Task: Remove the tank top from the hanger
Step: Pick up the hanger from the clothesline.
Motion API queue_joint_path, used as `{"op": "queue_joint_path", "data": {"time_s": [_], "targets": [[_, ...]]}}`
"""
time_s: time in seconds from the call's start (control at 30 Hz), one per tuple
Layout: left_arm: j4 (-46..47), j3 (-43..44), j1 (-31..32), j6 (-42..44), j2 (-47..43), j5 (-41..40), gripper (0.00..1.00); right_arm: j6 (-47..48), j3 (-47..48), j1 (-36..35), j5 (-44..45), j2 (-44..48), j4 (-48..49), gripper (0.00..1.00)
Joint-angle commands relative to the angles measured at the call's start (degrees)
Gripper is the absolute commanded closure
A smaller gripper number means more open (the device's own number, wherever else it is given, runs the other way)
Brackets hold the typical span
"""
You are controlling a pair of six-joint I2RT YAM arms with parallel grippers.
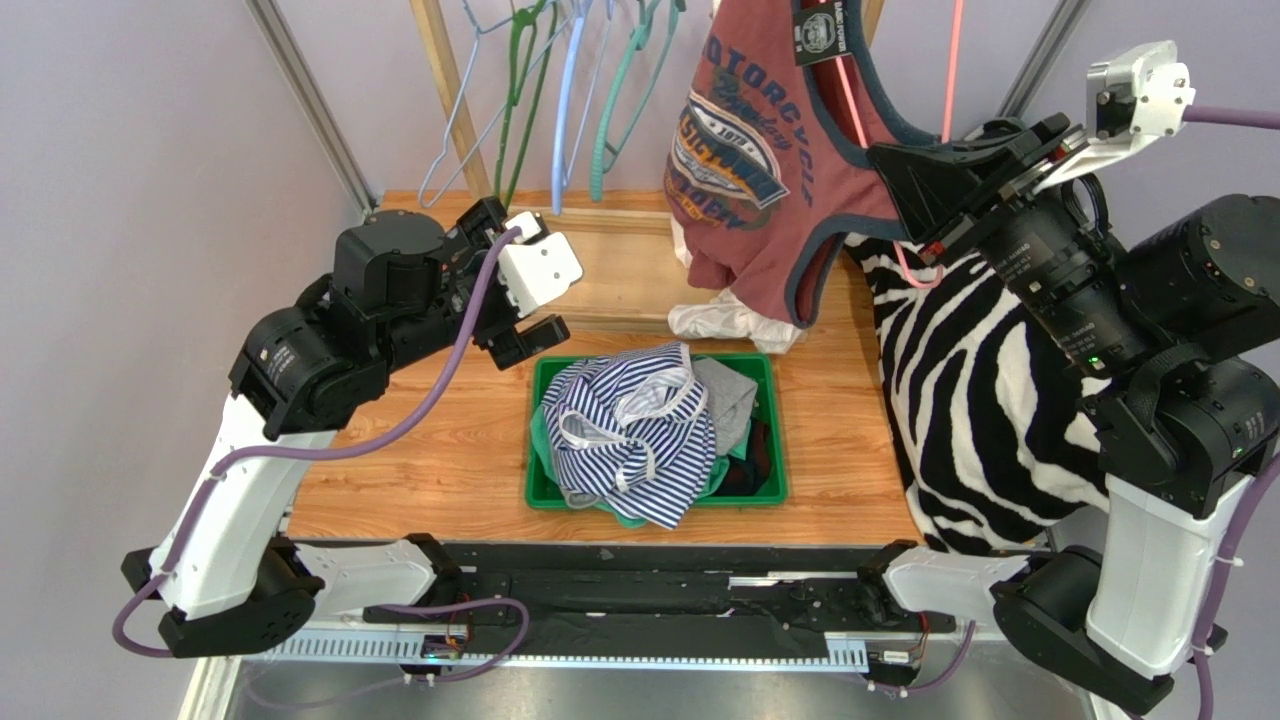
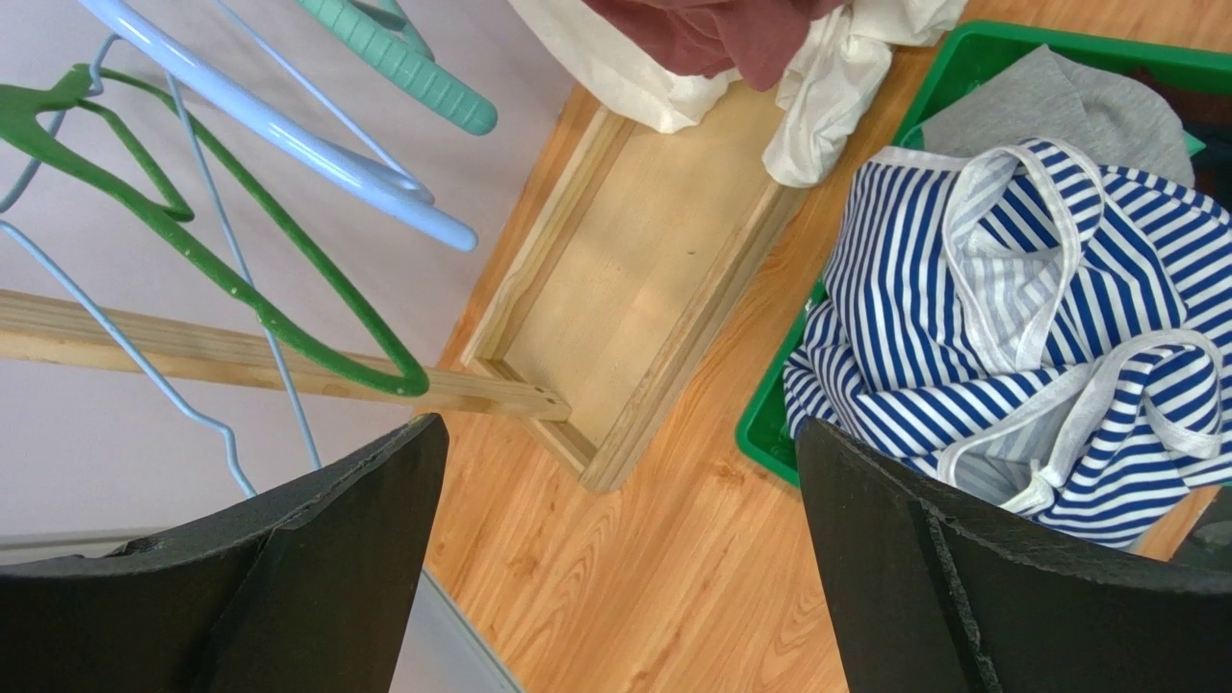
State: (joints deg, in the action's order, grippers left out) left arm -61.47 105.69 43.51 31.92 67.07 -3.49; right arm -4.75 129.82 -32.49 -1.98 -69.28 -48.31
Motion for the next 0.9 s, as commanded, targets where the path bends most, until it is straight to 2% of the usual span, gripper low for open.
{"op": "queue_joint_path", "data": {"time_s": [0.0,0.3,0.57,0.67,0.87], "targets": [[0.74,1.98,-0.44,-1.69,-0.10,1.02,0.01,-0.16,-0.01,-0.12,-9.86,1.69,10.60,1.00],[0.92,1.89,-0.62,-1.86,-0.01,1.64,0.01,-2.37,1.49,-0.12,-17.09,3.70,11.66,1.00],[1.36,2.76,-0.62,-1.51,-0.53,2.08,0.01,1.41,-6.94,-0.03,-16.83,7.13,4.21,1.00],[1.09,5.31,-0.62,-0.12,-0.62,3.04,0.01,3.96,-10.53,-0.12,-18.05,7.58,-0.80,1.00],[-2.24,18.40,-0.62,1.91,1.39,8.75,0.01,4.58,-20.03,-0.12,-19.73,8.89,-5.38,1.00]]}}
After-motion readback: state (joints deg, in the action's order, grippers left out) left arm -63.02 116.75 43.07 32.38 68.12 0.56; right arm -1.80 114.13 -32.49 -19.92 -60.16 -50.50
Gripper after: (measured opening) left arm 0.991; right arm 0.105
